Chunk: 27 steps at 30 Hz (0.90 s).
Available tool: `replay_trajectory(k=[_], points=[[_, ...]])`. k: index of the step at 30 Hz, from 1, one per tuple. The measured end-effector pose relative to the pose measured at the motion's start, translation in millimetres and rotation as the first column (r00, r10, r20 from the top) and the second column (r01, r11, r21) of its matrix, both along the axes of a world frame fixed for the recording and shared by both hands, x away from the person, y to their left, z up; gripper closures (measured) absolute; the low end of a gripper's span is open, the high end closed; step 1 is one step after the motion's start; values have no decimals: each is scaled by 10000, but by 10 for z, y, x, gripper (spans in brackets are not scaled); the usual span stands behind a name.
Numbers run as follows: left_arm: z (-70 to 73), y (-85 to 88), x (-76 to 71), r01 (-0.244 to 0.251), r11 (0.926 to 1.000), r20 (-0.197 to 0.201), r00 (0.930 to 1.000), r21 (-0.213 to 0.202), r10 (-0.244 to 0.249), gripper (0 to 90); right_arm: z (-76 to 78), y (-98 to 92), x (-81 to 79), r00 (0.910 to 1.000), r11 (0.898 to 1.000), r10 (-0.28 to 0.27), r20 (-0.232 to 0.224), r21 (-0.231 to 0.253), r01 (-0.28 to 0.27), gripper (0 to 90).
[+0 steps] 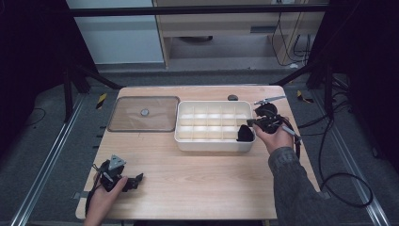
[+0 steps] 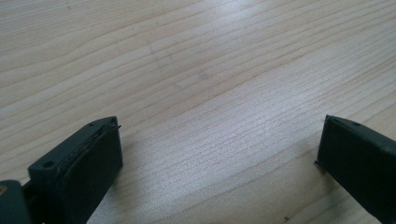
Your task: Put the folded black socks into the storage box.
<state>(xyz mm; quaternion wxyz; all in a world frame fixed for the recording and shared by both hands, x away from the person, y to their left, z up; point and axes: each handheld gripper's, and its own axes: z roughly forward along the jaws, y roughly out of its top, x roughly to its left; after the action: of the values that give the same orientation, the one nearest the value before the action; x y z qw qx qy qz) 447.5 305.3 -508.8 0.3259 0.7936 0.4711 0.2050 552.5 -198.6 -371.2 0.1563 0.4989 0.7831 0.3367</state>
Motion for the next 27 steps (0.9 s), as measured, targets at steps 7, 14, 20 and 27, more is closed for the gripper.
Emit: replay_trajectory(k=[7, 14, 20, 27], points=[[-1, -1, 0, -13, 10000, 12, 10000, -16, 13, 0, 116, -22, -147, 9981, 9974, 117, 602, 696, -159, 900], [0, -1, -1, 37, 10000, -3, 10000, 1, -37, 0, 102, 25, -277, 9964, 9967, 334, 779, 715, -390, 900], [1, -3, -4, 77, 10000, -1, 10000, 18, -77, 0, 123, -6, -404, 9945, 9948, 393, 970, 895, -480, 900], [0, -8, -4, 74, 10000, 7, 10000, 19, -74, 0, 69, -83, -504, 9927, 9917, 338, 1158, 1196, -478, 863]])
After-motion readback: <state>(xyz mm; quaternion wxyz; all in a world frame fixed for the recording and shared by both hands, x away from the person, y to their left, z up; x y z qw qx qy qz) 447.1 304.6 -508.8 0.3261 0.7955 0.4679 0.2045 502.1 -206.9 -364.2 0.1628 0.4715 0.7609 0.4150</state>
